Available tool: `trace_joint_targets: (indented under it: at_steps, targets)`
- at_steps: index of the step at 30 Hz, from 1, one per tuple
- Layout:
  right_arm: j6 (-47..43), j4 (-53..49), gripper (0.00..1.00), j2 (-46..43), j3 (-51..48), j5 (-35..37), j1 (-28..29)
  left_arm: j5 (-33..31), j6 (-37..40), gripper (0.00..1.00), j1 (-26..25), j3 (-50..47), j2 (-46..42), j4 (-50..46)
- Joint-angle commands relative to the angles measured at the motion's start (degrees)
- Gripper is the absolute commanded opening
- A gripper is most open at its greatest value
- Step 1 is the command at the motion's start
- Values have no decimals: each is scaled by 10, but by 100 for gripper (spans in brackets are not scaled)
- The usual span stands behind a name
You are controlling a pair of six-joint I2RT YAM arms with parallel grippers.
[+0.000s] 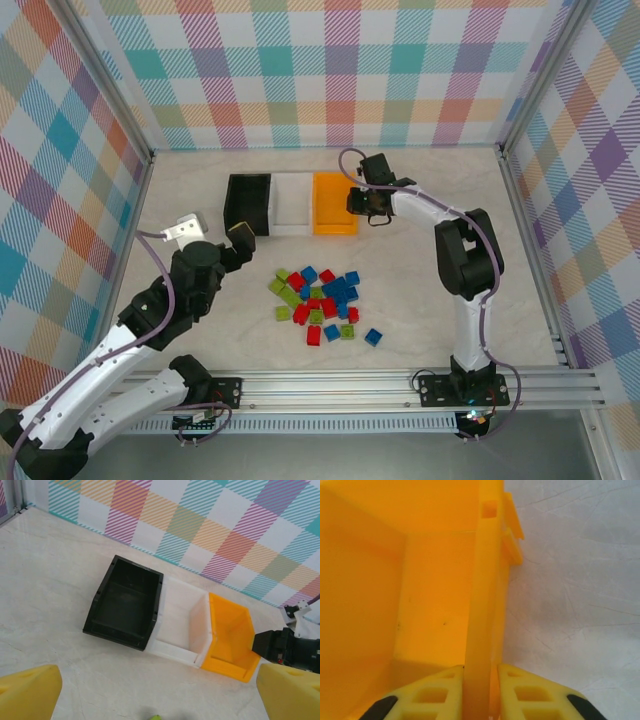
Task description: Sort the legos into containers by color
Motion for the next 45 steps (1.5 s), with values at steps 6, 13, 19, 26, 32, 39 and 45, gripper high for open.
trace_joint_targets:
  at_steps: [6, 13, 19, 26, 32, 39, 45]
  targets:
    - [-39, -33, 0, -53, -59, 41, 0, -18, -2, 100, 5, 2, 25, -21]
    - [-67, -56, 0, -115, -119, 69, -10, -10, 0, 100, 7, 4, 38, -23]
    - [-72, -64, 0, -136, -140, 59, -48, 8, -3, 100, 9, 8, 49, -24]
    - [-86, -71, 0, -134, -130, 55, -70, 22, -7, 100, 9, 8, 52, -25]
    - [-110, -85, 0, -121, -105, 39, -69, 29, -6, 100, 9, 7, 54, -24]
    - [-118, -99, 0, -105, -80, 24, -69, 35, -6, 100, 9, 8, 61, -22]
    - [-110, -98, 22, -105, -72, 22, -69, 41, -6, 100, 10, 8, 65, -23]
